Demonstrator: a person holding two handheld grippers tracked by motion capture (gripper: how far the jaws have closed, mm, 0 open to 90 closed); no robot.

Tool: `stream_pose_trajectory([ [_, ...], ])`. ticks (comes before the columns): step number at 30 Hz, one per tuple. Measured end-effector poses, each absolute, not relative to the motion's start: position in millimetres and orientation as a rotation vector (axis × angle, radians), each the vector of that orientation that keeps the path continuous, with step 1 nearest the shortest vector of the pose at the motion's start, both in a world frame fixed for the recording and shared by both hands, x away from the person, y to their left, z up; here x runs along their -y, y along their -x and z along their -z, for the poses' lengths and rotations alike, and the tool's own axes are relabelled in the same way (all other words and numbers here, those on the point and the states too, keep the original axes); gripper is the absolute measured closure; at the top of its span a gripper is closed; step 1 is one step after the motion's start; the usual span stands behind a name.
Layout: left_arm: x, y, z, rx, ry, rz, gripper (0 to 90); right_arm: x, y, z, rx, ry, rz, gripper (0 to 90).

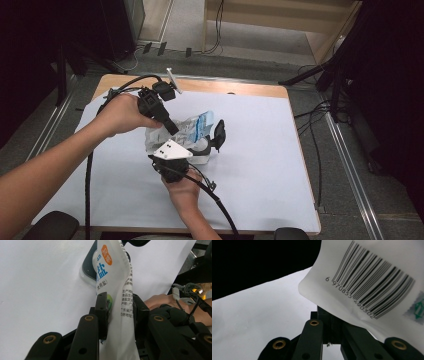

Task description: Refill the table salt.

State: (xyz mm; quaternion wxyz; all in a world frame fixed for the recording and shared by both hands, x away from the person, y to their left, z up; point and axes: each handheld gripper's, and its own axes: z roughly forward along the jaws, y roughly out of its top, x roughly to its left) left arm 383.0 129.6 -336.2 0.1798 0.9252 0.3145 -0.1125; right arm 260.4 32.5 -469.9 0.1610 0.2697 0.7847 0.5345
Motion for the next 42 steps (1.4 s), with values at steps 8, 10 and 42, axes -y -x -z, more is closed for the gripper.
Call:
stream_pose_trajectory([
  [8,-131.2,-382.5,336.1,-0.893,-2.609,0.321,73.5,-32.8,-260.6,469.8,-2.243,-0.763,-1.521,90.0],
  [10,-131.0,-382.1,335.7,-0.893,-2.609,0.320,73.4,-33.2,-260.6,469.6,-2.244,-0.761,-1.521,90.0],
  [42,-126.0,-384.1,337.0,-0.873,-2.619,0.326,71.3,-33.4,-260.2,468.9,-2.250,-0.754,-1.522,90.0],
])
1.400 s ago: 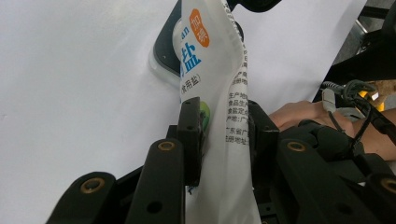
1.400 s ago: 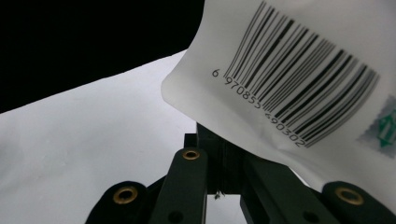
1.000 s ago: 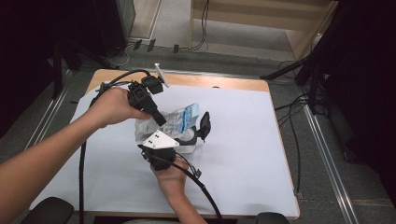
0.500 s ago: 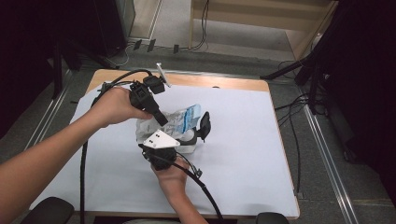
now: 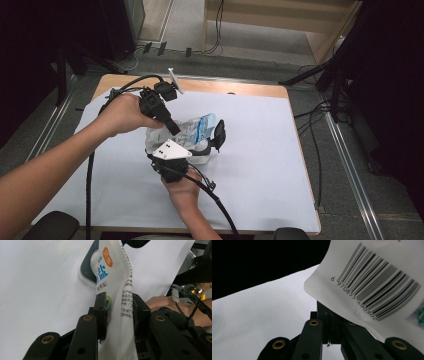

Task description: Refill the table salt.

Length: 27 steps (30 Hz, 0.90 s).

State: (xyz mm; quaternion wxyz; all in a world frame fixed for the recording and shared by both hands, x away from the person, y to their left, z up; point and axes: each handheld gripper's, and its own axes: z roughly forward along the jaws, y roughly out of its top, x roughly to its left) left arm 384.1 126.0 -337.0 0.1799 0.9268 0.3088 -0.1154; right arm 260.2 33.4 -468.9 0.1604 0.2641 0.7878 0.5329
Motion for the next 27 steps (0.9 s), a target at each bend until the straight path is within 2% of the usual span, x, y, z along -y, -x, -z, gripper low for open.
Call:
stream_pose_trajectory([
  [27,-125.6,-383.2,335.9,-0.876,-2.622,0.319,71.4,-34.8,-260.1,469.0,-2.245,-0.753,-1.535,90.0],
])
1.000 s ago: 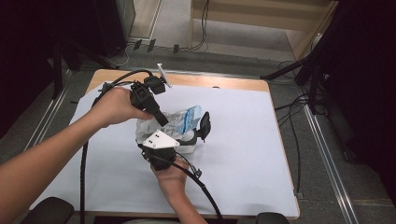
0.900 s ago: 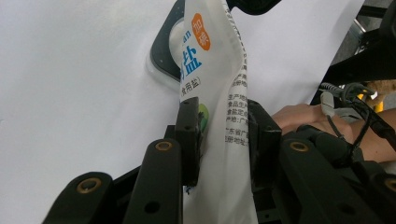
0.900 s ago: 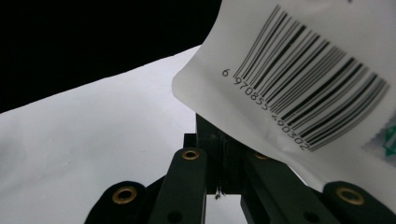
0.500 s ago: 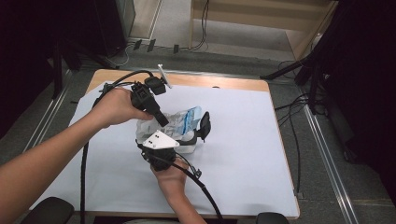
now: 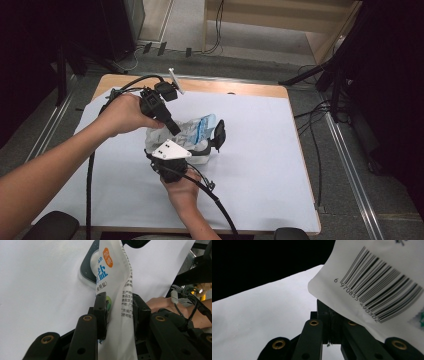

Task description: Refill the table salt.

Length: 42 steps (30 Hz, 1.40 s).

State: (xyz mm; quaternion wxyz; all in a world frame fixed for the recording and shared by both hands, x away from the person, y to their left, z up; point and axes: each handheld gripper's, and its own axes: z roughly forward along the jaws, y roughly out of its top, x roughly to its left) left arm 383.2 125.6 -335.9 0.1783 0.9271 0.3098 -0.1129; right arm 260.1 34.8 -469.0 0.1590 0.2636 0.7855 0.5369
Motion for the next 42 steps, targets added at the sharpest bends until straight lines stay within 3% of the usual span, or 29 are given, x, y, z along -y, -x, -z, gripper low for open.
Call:
stream_pose_trajectory([
  [16,-125.7,-383.2,333.2,-0.895,-2.605,0.319,66.6,-38.3,-261.4,465.9,-2.252,-0.738,-1.535,90.0],
  [26,-122.7,-382.0,332.8,-0.887,-2.637,0.297,72.7,-39.1,-261.1,464.9,-2.252,-0.727,-1.535,90.0],
  [42,-121.1,-383.3,331.5,-0.891,-2.619,0.308,67.9,-37.2,-262.0,462.5,-2.248,-0.741,-1.548,90.0],
])
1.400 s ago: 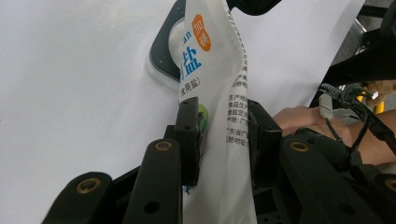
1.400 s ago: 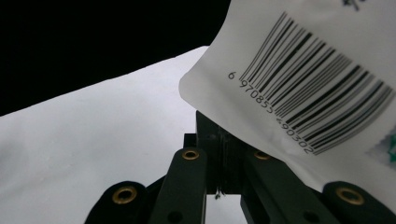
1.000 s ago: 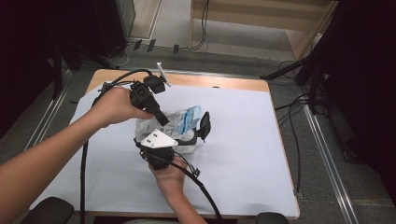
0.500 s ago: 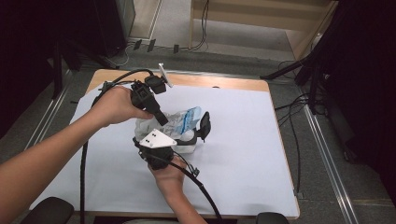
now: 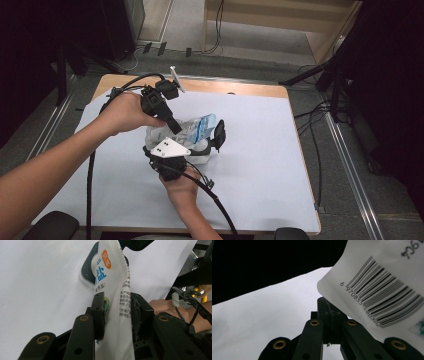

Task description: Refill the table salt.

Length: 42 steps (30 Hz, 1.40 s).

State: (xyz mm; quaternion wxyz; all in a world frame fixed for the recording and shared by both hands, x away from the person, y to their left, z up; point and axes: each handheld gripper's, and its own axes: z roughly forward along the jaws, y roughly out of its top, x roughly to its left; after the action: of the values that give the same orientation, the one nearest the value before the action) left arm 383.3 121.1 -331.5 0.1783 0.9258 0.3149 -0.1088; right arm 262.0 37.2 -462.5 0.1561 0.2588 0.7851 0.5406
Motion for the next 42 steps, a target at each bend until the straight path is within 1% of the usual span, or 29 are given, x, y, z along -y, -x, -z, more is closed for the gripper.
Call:
stream_pose_trajectory([
  [6,-118,-382,334,-0.877,-2.641,0.306,70.3,-38,-262,460,-2.242,-0.739,-1.571,90.0],
  [9,-117,-382,336,-0.868,-2.654,0.273,74.1,-37,-263,459,-2.240,-0.736,-1.569,90.0],
  [12,-118,-382,337,-0.869,-2.665,0.267,77.3,-38,-262,461,-2.249,-0.735,-1.566,90.0],
  [20,-122,-381,334,-0.865,-2.670,0.239,82.6,-40,-260,463,-2.258,-0.719,-1.567,90.0],
  [25,-127,-382,332,-0.865,-2.657,0.250,86.6,-41,-258,470,-2.283,-0.725,-1.556,90.0],
  [31,-128,-381,333,-0.855,-2.662,0.263,87.3,-38,-256,475,-2.282,-0.731,-1.558,90.0],
  [38,-129,-381,332,-0.865,-2.643,0.299,87.0,-24,-258,484,-2.268,-0.799,-1.531,90.0],
  [42,-125,-379,331,-0.862,-2.648,0.306,86.3,-21,-261,483,-2.253,-0.813,-1.539,90.0],
])
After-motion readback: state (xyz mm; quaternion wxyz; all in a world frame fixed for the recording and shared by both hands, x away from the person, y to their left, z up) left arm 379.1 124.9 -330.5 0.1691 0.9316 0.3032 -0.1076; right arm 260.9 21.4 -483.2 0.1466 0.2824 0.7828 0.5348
